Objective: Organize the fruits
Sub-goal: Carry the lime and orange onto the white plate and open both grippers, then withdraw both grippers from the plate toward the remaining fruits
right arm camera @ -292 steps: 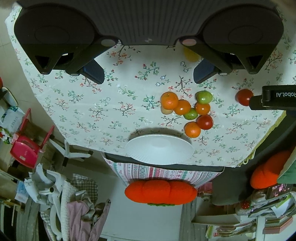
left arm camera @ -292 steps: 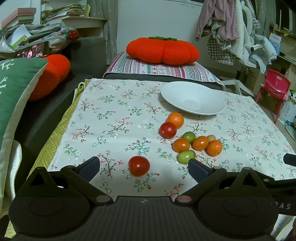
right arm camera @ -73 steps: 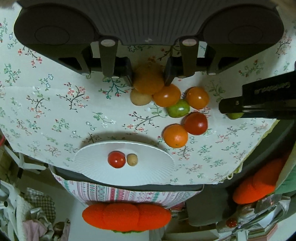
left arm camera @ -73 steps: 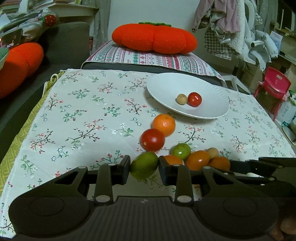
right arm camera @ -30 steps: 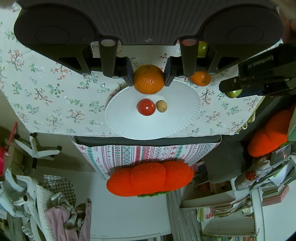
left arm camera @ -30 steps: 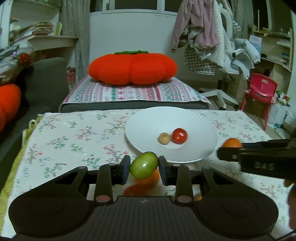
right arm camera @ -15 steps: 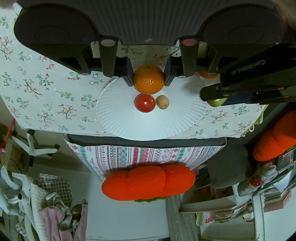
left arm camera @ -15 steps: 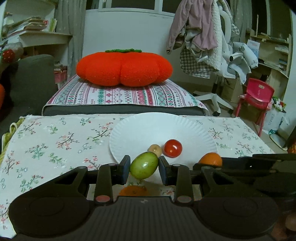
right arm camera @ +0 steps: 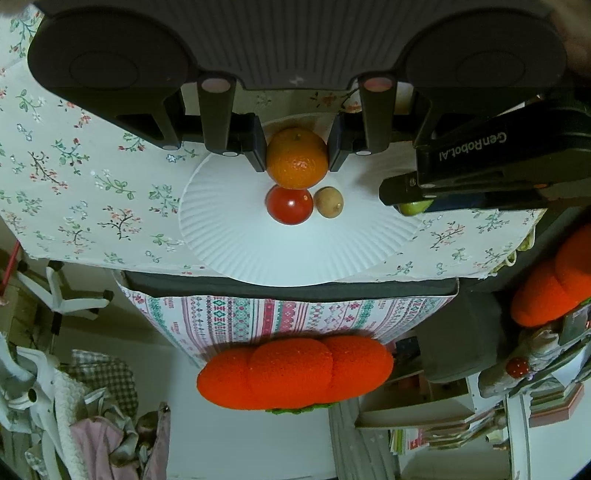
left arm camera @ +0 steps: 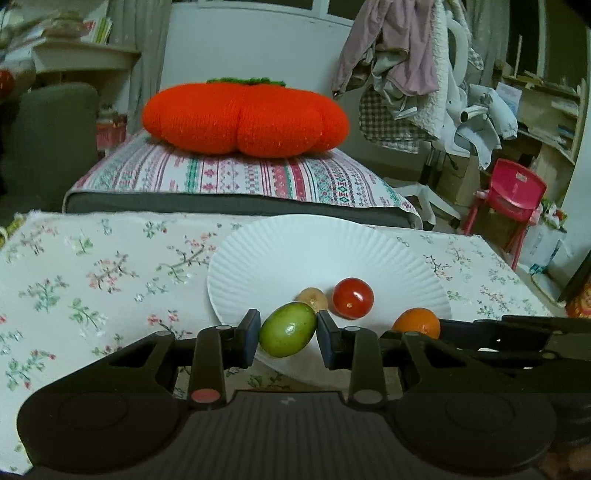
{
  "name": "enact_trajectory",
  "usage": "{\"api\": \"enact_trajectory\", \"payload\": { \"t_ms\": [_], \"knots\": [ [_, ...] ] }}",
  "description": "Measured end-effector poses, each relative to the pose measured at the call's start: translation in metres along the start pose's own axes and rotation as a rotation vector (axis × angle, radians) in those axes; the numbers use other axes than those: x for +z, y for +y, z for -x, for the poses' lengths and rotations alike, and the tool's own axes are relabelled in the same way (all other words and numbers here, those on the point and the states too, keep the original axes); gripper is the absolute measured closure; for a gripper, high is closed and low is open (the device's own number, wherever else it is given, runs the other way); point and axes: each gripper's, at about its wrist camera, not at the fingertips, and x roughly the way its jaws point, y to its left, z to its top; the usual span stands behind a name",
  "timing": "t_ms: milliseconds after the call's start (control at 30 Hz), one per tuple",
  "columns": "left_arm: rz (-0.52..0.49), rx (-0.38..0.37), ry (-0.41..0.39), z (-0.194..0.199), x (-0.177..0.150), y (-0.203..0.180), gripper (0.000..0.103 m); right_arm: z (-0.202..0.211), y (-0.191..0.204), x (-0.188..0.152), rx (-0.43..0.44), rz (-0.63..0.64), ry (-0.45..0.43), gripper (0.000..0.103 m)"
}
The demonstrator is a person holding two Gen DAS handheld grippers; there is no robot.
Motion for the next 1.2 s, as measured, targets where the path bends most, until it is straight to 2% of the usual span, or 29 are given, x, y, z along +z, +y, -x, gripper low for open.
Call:
{"api": "enact_trajectory", "payload": {
  "t_ms": [367,600,733,867,1100,1200],
  "knots": [
    [0.011,-0.018,0.007,0.000,-0.001,0.003,0.089,-0.003,0.002,-0.001,-0.010,0.000,-0.004,0.069],
    [0.046,-0.015,-0.002,0.005,0.003,0.008,0.076,0.001,0.001,0.000,-0.021,-0.006,-0.008,0.066],
    [0.083,-0.008,-0.001,0.008,0.006,0.015,0.076,0.004,-0.005,0.004,-0.043,-0.034,-0.011,0.060],
    [0.109,0.010,0.000,0.014,0.010,0.020,0.076,0.011,-0.016,0.008,-0.041,-0.095,-0.021,0.048],
    [0.103,0.038,0.002,0.031,0.009,0.021,0.069,0.019,-0.020,0.010,-0.030,-0.137,-0.024,0.030],
    [0.088,0.060,0.010,0.039,0.007,0.020,0.067,0.025,-0.020,0.009,-0.011,-0.150,-0.023,0.025]
  ]
}}
